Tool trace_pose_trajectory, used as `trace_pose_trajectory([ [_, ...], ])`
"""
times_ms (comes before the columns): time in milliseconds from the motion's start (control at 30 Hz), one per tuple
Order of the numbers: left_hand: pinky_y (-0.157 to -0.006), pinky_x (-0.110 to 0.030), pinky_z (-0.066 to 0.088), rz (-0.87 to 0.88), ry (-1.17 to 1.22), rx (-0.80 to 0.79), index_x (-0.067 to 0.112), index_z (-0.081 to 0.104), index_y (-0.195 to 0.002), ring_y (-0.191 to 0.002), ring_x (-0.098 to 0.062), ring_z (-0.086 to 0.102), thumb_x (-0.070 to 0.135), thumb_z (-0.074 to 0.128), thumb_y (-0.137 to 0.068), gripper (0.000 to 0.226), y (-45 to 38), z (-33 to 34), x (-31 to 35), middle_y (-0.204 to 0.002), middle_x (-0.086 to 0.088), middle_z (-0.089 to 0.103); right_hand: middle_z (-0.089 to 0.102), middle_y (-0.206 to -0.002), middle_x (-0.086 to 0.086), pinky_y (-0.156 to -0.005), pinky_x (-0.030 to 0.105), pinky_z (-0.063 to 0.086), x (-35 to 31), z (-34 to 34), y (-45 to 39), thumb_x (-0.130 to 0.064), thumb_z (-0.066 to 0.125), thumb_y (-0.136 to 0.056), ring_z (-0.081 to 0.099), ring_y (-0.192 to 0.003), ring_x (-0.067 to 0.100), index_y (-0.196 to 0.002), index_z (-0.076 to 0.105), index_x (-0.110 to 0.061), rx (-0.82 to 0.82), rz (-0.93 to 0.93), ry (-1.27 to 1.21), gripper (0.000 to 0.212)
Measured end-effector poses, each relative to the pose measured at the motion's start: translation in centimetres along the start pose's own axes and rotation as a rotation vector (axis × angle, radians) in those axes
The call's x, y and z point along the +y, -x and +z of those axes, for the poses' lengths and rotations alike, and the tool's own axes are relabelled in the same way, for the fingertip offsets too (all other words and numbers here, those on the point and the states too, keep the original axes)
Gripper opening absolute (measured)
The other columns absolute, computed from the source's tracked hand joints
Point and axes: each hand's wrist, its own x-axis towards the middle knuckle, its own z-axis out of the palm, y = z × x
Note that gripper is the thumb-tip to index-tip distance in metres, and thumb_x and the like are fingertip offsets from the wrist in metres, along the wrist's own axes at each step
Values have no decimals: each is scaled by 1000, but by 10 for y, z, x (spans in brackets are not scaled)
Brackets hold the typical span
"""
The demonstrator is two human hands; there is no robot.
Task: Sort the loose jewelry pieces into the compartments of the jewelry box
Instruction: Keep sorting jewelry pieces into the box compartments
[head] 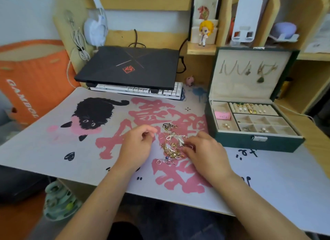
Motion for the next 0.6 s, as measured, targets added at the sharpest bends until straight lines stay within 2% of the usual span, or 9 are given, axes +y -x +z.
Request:
trace_pose_trajectory([
  [100,-65,-16,41,-8,12,-2,26,71,-99,-75,2,58,-3,48,-100,37,1,-2,1,-93,19,64,61,-87,-6,-67,35,52,-2,7,-3,-31,69,-92,64,-81,23,-90,78,-27,54,-9,-21,9],
  [167,-62,-13,40,-9,30,-10,26,71,-100,-70,5,59,-2,48,-101,36,2,-3,2,-92,21,64,63,-85,-6,-69,34,52,2,8,-3,-23,71,-91,62,-77,18,-88,77,-23,131,-10,-112,7],
  [233,-65,-10,44,21,57,-15,27,71,-100,-76,10,62,-1,50,-101,35,4,-3,2,-96,22,66,64,-85,-11,-71,22,48,7,3,0,-18,71,-92,58,-73,8,-89,75,-22,208,7,-272,6],
  [300,-77,-8,45,105,32,-22,30,71,-104,-94,7,63,4,53,-102,32,6,-2,1,-103,21,68,64,-81,-13,-67,15,43,7,-5,8,-17,67,-95,58,-70,5,-89,71,-26,249,78,-434,11],
  [367,-82,-13,46,238,-51,-33,29,71,-110,-99,-3,62,10,56,-102,26,9,0,1,-105,17,68,63,-74,-11,-62,11,39,7,-11,14,-18,62,-98,57,-66,6,-87,65,-31,254,137,-521,17],
  [433,-89,-16,47,398,-124,-63,24,70,-120,-103,-2,60,19,58,-101,23,16,2,3,-107,15,66,61,-70,-9,-60,12,38,4,-14,16,-19,60,-99,56,-65,7,-85,62,-33,242,146,-552,20],
  [533,-99,-18,43,537,-239,-203,27,58,-136,-116,-3,56,45,60,-95,45,26,5,10,-122,14,63,63,-67,-9,-60,13,40,-10,-15,17,-18,64,-95,58,-64,9,-81,64,-27,187,79,-542,17],
  [600,-103,-25,45,571,-281,-236,27,51,-140,-121,-8,56,51,65,-90,58,27,8,12,-129,10,63,65,-68,-12,-62,12,41,-25,-12,19,-18,68,-92,61,-68,7,-79,67,-25,154,27,-503,15],
])
